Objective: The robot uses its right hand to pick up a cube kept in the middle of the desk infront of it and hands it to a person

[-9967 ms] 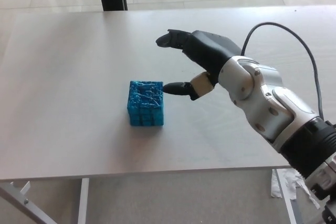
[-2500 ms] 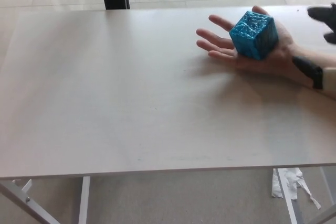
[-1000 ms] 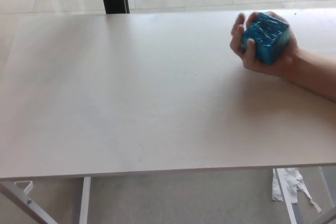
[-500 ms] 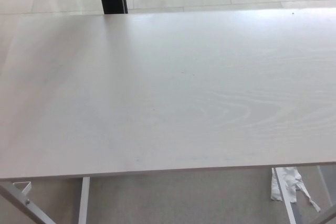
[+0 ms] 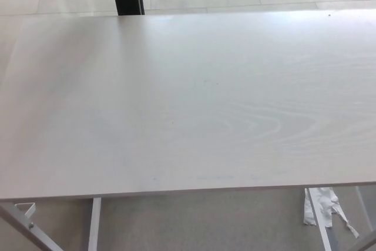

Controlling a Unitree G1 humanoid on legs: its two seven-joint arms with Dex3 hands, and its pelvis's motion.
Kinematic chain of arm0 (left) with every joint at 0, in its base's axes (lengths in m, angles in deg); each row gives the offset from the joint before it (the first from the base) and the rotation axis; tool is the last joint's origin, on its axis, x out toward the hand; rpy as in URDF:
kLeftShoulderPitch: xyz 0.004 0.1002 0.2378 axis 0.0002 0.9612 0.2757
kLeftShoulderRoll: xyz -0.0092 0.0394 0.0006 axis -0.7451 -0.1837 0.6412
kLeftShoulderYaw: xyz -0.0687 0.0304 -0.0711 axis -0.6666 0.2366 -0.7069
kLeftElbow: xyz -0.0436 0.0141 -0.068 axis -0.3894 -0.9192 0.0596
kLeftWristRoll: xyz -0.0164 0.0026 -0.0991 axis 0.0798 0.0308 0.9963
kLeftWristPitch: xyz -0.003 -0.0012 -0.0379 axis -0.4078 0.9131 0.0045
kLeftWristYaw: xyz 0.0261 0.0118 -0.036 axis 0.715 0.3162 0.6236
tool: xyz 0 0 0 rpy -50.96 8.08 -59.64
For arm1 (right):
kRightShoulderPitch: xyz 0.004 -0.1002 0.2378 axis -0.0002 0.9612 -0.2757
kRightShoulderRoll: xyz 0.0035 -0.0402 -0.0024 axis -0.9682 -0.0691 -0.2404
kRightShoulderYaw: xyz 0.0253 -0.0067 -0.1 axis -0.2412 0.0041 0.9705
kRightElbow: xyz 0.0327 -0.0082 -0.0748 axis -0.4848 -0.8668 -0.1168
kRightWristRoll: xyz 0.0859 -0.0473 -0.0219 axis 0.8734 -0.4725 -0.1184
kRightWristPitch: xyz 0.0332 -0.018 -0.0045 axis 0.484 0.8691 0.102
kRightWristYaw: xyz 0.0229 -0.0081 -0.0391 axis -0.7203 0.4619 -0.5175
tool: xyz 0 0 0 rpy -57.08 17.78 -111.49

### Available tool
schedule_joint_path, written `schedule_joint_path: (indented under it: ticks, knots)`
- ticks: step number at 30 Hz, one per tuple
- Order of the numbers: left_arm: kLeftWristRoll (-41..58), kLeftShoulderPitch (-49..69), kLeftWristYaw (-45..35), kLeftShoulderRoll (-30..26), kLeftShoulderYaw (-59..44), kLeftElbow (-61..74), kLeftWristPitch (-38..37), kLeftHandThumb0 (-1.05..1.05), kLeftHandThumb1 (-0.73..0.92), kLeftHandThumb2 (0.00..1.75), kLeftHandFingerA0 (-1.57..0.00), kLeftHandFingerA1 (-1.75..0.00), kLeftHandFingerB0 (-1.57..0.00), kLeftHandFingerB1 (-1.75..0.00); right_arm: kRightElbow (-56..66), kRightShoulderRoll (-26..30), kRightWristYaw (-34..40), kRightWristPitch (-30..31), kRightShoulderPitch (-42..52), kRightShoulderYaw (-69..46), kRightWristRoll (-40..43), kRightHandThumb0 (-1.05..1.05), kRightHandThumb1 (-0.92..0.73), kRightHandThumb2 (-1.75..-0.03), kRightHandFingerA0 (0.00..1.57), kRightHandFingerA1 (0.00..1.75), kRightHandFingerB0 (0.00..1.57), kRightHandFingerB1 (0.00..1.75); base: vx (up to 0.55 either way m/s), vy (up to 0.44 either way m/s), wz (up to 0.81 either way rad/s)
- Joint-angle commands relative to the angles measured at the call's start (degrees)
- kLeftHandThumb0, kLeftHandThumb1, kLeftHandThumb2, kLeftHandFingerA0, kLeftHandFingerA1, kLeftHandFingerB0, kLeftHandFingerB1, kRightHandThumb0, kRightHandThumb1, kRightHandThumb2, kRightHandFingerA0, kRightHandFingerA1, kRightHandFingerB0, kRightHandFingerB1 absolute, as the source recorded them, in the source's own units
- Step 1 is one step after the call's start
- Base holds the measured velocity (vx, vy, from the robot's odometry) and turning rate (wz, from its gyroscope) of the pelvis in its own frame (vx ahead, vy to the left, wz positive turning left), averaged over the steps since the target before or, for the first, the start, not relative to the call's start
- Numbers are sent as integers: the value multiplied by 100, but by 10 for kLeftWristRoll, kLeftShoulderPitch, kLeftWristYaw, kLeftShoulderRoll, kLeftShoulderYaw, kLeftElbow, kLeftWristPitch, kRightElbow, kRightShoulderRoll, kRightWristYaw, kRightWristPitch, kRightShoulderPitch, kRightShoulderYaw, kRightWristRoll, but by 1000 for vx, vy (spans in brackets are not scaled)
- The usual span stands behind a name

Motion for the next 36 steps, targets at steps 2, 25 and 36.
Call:
schedule_joint_path:
  ticks: [2,25,36]
  knots:
    - [0,11,-12,-15,-5,3,-11,-88,85,65,-48,-76,-29,-59,26,20,-15,2,30,-4,27,-55,-45,-83,48,64,85,70,0,0,0]
    - [-115,31,6,41,186,40,-52,-89,92,172,0,-112,0,0,4,61,-64,-67,90,-16,66,-55,-45,-83,48,64,85,70,0,0,0]
    - [-95,250,11,74,159,101,-161,-89,92,172,0,-112,0,0,-77,99,-129,-180,202,-46,91,-55,-45,-83,48,64,85,70,0,0,0]
